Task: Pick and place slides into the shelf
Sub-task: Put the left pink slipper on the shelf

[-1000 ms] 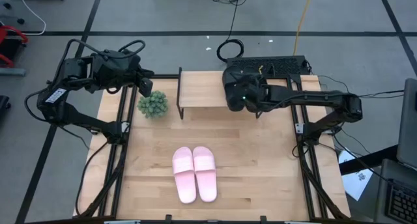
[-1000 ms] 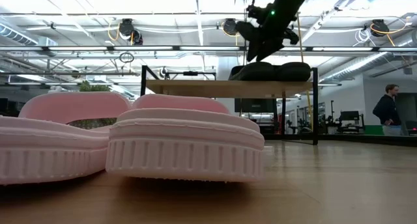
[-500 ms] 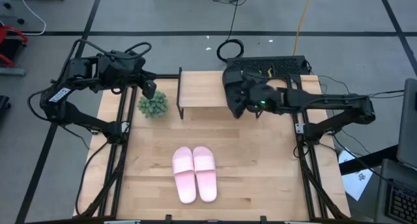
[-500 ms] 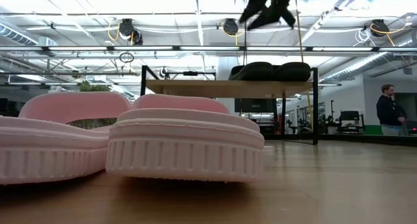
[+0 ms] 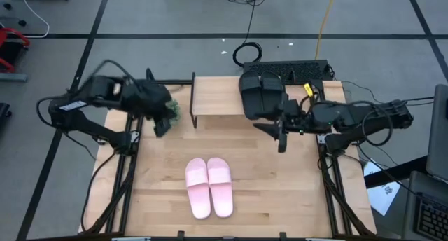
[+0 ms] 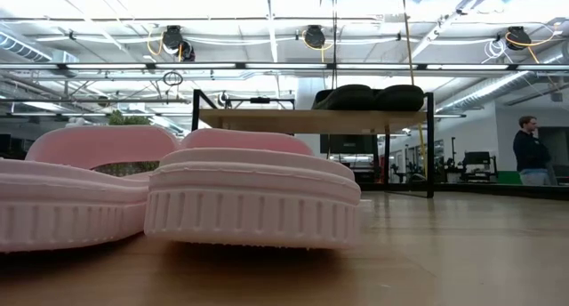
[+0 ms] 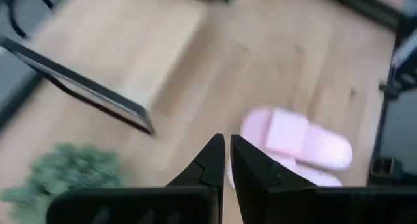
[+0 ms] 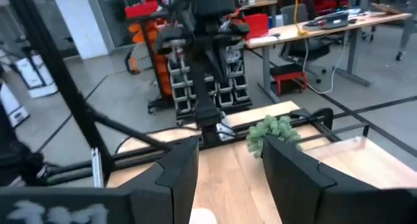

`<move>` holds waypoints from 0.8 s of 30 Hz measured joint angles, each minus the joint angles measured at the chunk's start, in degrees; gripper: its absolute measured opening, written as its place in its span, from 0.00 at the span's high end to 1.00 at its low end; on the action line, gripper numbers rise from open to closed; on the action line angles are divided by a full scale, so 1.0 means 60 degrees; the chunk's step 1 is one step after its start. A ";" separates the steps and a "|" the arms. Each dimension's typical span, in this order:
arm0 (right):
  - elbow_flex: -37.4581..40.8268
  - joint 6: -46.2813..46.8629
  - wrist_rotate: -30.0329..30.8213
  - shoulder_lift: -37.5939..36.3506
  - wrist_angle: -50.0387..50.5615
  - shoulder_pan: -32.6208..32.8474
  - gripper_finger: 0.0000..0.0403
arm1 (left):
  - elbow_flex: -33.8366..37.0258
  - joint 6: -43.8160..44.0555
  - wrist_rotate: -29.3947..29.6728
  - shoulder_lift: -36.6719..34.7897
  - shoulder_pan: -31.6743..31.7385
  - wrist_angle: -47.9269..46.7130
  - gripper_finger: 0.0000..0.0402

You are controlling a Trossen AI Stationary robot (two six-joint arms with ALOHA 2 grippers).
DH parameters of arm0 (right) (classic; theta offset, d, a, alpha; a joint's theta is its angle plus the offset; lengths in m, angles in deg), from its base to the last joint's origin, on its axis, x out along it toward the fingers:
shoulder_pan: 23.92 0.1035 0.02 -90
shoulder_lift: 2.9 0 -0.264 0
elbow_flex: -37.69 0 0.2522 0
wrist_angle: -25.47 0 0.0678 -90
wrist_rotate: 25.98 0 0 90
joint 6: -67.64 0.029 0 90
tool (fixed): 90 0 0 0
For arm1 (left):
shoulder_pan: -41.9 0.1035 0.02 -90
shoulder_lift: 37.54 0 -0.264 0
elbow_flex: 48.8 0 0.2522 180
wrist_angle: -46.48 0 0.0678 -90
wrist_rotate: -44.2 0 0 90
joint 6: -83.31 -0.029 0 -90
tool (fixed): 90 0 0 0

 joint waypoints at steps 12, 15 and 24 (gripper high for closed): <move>0.0004 -0.0882 0.0024 -0.0153 0.0093 0.0208 0.60 | 0.2450 0.2941 0.0163 0.0015 -0.3751 0.3544 0.94; 0.0004 -0.0836 -0.0006 -0.0188 0.0192 0.0239 0.60 | 0.2775 0.3476 0.0765 0.0011 -0.4543 0.4708 0.94; 0.0004 -0.0611 -0.0539 -0.0533 0.0814 0.0805 0.60 | 0.3852 0.5863 0.1251 0.1058 -0.5568 0.6700 0.94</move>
